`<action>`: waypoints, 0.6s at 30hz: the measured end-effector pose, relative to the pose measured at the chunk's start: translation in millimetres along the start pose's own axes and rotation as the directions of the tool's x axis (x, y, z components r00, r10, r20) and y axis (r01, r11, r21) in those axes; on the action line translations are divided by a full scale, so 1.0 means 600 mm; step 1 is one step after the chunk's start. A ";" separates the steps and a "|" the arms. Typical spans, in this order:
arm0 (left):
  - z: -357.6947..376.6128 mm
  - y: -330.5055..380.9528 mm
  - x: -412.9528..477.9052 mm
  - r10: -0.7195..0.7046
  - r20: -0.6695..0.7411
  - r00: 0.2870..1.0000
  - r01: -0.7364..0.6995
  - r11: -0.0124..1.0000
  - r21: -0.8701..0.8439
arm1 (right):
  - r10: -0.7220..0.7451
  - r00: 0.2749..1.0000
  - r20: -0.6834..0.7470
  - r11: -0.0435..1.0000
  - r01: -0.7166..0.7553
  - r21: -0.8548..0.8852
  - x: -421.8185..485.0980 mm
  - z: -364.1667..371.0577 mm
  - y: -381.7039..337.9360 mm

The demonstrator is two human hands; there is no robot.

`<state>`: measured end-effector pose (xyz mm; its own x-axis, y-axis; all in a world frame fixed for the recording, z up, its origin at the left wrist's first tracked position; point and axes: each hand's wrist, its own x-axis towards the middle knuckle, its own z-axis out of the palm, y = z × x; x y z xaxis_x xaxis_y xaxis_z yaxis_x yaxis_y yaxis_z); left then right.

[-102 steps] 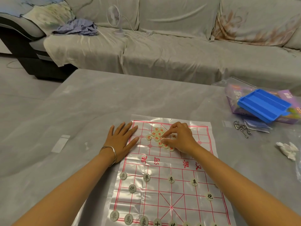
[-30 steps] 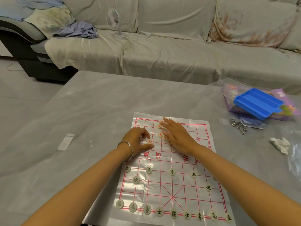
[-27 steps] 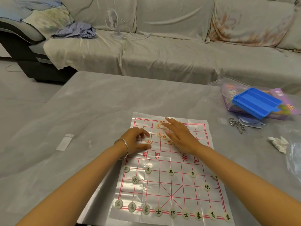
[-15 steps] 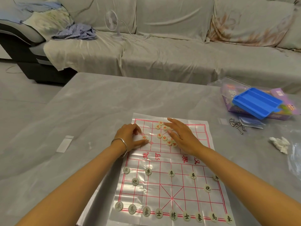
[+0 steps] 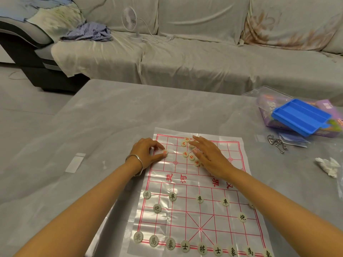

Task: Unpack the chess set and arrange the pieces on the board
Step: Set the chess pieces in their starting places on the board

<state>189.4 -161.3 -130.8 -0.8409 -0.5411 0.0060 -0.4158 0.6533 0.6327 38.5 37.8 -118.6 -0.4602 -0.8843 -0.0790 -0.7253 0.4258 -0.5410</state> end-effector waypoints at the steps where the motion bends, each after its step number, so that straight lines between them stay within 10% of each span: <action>1: 0.000 -0.001 0.001 -0.005 -0.002 1.000 0.005 1.000 -0.002 | 0.010 1.000 0.000 1.000 -0.010 -0.001 0.001 -0.002 0.001; 14: -0.011 0.021 -0.006 0.052 0.021 0.998 -0.053 0.996 0.064 | 0.169 0.964 -0.206 0.973 -0.130 0.190 -0.025 -0.045 0.041; 18: 0.002 0.074 -0.011 0.191 0.247 0.950 -0.253 0.935 0.250 | 0.172 0.966 -0.195 0.979 -0.145 0.143 -0.051 -0.064 0.064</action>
<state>176.3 -128.0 -103.8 -0.9638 -0.2585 -0.0653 -0.2628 0.8798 0.3962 5.2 88.9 -104.6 -0.6687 -0.7436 -0.0060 -0.5702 0.5179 -0.6376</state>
